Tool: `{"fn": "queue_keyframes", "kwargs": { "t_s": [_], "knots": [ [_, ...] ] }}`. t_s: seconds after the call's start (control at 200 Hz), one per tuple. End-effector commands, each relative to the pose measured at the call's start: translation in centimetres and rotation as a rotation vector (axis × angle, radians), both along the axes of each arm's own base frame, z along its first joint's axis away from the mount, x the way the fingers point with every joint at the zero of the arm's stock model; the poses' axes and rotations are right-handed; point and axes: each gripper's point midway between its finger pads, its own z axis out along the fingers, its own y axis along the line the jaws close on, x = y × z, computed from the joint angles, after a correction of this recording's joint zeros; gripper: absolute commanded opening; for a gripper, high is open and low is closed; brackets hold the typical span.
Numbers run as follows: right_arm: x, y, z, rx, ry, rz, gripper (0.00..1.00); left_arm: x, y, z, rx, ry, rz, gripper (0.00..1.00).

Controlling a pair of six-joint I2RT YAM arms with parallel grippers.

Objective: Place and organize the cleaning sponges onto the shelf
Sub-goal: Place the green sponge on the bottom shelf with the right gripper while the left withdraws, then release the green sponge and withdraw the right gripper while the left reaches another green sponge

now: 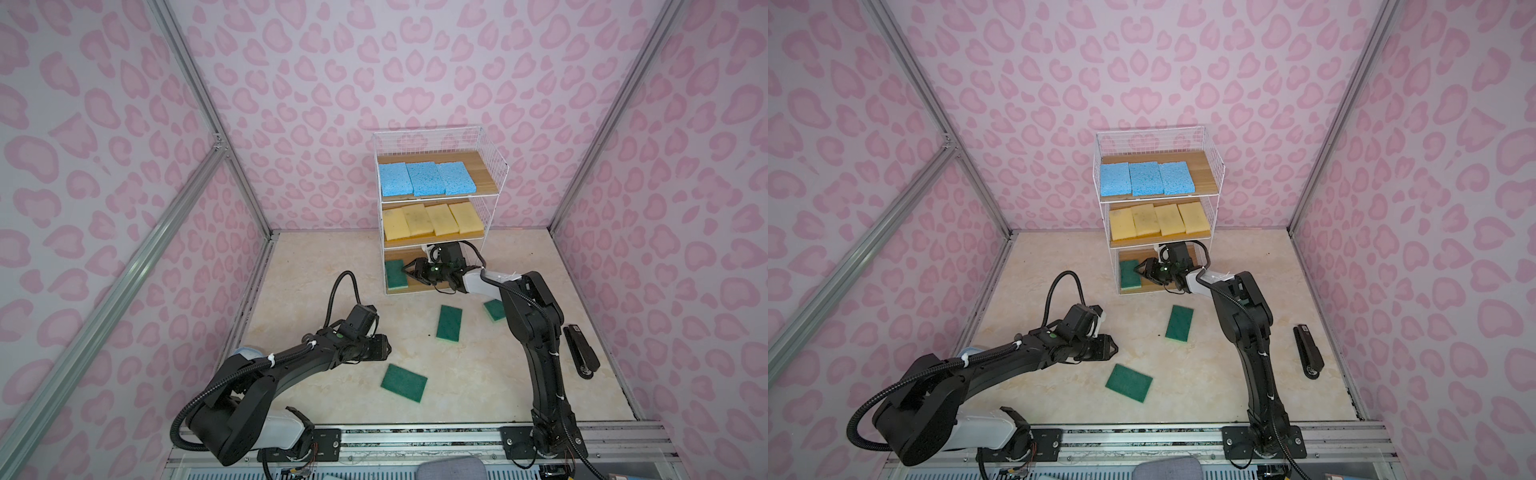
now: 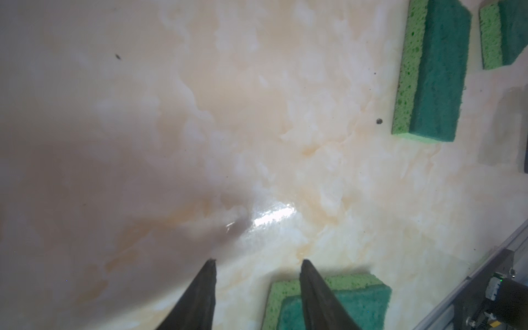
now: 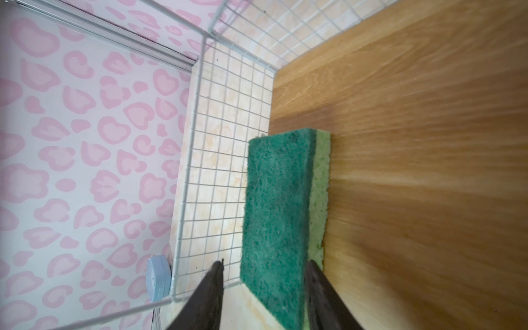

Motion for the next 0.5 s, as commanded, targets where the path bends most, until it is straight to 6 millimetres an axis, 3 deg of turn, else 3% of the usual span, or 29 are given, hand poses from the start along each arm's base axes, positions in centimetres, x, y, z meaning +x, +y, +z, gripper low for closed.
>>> {"fn": "queue_keyframes", "kwargs": {
  "t_s": [0.0,0.29,0.495],
  "knots": [
    [-0.6,-0.3,0.1,0.006,-0.015,-0.006,0.48,0.2,-0.6,-0.3,-0.011,-0.011,-0.005,0.49],
    [-2.6,-0.6,0.8,0.018,-0.023,-0.010,0.49,-1.6,-1.6,-0.9,-0.010,0.008,-0.057,0.49],
    [-4.3,-0.5,1.2,0.015,-0.030,0.000,0.50,-2.7,-0.2,-0.8,0.004,-0.014,-0.028,0.50]
  ]
}}
